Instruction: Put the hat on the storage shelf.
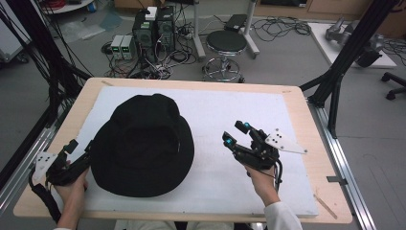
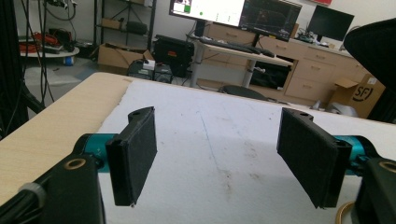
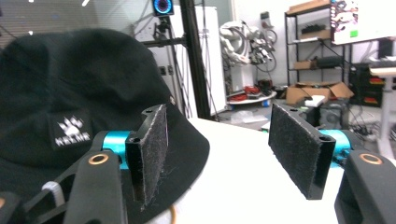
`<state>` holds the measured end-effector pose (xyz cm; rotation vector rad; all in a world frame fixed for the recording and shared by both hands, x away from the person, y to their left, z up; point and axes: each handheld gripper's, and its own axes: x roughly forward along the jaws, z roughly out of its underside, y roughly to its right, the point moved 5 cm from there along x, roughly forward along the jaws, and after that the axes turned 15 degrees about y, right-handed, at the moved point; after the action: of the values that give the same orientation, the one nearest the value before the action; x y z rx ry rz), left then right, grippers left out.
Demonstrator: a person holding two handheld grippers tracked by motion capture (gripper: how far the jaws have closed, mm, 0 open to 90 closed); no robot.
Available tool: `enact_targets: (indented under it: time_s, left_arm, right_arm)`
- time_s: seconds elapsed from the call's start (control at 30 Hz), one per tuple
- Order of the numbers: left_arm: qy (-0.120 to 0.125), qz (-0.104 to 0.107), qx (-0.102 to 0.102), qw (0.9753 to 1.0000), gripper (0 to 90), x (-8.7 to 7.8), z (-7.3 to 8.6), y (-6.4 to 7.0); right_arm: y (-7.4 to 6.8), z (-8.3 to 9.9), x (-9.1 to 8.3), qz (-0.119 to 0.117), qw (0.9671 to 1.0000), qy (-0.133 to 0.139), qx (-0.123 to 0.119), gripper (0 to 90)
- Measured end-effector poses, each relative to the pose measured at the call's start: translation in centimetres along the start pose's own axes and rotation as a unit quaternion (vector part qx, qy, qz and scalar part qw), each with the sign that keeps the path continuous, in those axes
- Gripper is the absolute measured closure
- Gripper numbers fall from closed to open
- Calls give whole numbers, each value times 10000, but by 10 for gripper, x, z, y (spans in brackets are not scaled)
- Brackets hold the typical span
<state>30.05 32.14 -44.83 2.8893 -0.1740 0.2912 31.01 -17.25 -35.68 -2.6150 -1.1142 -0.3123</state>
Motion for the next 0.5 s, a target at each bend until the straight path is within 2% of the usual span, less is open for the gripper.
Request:
enact_targets:
  time_s: [0.1, 0.13, 0.17, 0.23, 0.37, 0.4, 0.5]
  left_arm:
    - [0, -7, 20, 10000, 288, 0, 0, 1]
    - [11, -6, 21, 10000, 288, 0, 0, 1]
    - [14, -7, 21, 10000, 288, 0, 0, 1]
    - [-12, -3, 26, 10000, 289, 0, 0, 1]
    - [-13, -16, 28, 10000, 289, 0, 0, 0]
    - [-1, -24, 31, 10000, 289, 0, 0, 1]
    - [1, -25, 42, 10000, 290, 0, 0, 1]
  right_arm:
    - [7, 7, -8, 144, 9999, -54, 8, 368]
    - [8, 9, -10, 258, 9996, -128, -29, 365]
    - [10, 10, -13, 364, 9992, -91, -150, 365]
    - [19, 14, -22, 583, 9982, -128, -112, 358]
    - [25, 17, -30, 759, 9968, -225, -124, 351]
    - [29, 18, -36, 886, 9955, -223, -261, 351]
    - [32, 20, -41, 944, 9947, -267, -306, 349]
